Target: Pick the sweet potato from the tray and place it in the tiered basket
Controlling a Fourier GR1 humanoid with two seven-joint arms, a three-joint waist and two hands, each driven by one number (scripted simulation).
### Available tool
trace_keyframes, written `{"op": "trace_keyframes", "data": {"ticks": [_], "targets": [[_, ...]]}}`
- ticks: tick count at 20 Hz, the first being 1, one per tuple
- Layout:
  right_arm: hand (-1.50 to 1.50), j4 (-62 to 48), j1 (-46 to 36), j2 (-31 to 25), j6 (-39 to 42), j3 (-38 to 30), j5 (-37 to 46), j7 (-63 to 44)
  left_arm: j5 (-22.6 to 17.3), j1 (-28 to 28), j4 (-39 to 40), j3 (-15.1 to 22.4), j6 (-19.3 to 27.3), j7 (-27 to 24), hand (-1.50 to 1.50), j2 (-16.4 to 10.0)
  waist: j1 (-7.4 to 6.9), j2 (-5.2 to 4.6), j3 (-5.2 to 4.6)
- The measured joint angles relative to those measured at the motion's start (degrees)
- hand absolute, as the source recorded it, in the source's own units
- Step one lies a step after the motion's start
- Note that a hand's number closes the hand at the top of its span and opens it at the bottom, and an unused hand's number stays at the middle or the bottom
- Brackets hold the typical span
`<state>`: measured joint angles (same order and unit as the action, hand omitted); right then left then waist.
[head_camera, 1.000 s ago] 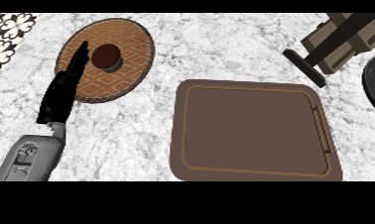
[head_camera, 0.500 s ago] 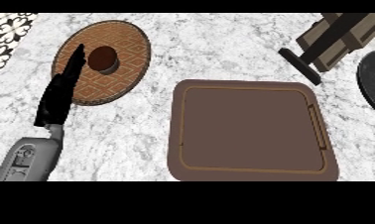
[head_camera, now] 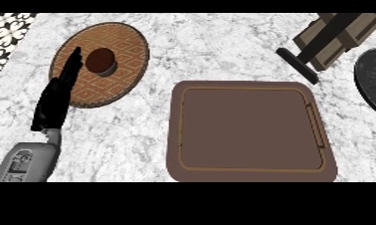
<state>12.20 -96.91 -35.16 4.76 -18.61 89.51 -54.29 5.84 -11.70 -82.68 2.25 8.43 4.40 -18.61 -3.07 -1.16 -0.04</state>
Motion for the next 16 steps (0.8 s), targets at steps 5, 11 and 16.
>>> {"op": "trace_keyframes", "data": {"ticks": [5,11,16], "targets": [[-1.5,0.5,2.4,-0.1,-2.7,-4.7,-4.7,-0.8,0.5,0.5,0.0,0.1,0.2,-0.1,0.0,0.6,0.44,0.13,0.05],[-1.5,2.2,5.4,1.1,-6.9,-8.4,-8.5,-2.7,0.2,0.5,1.3,-1.0,-0.5,-1.3,0.0,0.3,0.95,0.31,0.03],[-1.5,5.7,6.3,1.7,-12.7,-8.7,-9.1,-2.4,-0.1,0.8,0.5,-1.4,-1.2,-0.9,0.0,0.0,0.97,0.41,0.04]]}}
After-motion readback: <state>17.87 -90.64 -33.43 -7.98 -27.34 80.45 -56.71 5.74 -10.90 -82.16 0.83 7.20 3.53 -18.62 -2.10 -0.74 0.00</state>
